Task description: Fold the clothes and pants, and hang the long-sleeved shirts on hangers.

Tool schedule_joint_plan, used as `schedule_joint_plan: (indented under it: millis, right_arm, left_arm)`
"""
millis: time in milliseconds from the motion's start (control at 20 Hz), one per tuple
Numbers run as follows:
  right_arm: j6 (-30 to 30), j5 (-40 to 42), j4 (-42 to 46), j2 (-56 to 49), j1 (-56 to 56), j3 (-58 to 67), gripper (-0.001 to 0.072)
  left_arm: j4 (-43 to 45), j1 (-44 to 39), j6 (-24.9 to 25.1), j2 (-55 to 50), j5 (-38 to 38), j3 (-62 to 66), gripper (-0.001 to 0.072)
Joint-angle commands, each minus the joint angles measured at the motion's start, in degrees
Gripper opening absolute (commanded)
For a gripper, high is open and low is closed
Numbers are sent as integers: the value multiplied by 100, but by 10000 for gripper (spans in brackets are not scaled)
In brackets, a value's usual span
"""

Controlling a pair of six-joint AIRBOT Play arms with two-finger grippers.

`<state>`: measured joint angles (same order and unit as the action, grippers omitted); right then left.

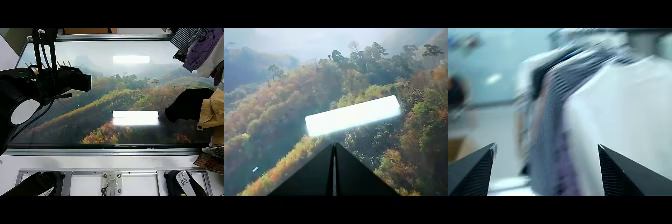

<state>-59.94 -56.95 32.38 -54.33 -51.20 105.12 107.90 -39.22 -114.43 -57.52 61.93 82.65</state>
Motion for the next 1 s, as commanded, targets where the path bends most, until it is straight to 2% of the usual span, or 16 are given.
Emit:
schedule_joint_plan:
  millis: [0, 50, 100, 250, 400, 500, 700, 750, 800, 850, 950]
  right_arm:
    - [874, -2033, -789, -479, 1381, -219, 686]
    - [874, -2404, -706, -577, 1886, -428, 553]
    - [872, -2717, -549, -647, 2409, -686, 504]
    - [658, -3154, -52, -708, 3871, -1727, 504]
    - [662, -2820, 46, -721, 5134, -2887, 504]
    - [662, -2385, 42, -754, 5657, -3348, 504]
    - [660, -2282, -28, -918, 5949, -3453, 500]
    - [660, -2282, -66, -927, 5947, -3451, 413]
    - [662, -2291, -66, -925, 5945, -3451, 188]
    - [660, -2295, -66, -925, 5945, -3451, 6]
    - [662, -2297, -66, -925, 5945, -3451, 17]
  left_arm:
    - [-2, 4, 2, -4, 11, -7, 15]
    - [-2, 4, 2, -4, 13, -7, 15]
    - [-2, 4, 2, -4, 26, -7, 15]
    - [-2, 4, 2, -4, 116, -7, 15]
    - [-2, 4, 2, -2, 111, -7, 15]
    - [0, 4, 2, -2, 111, -7, 15]
    - [2, 4, 0, -2, 85, -4, 14]
    - [0, 4, 0, -2, 85, -7, 15]
    - [0, 4, 0, -2, 85, -4, 15]
    - [0, 4, 0, -2, 85, -4, 15]
    - [2, 4, 0, -2, 85, -4, 15]
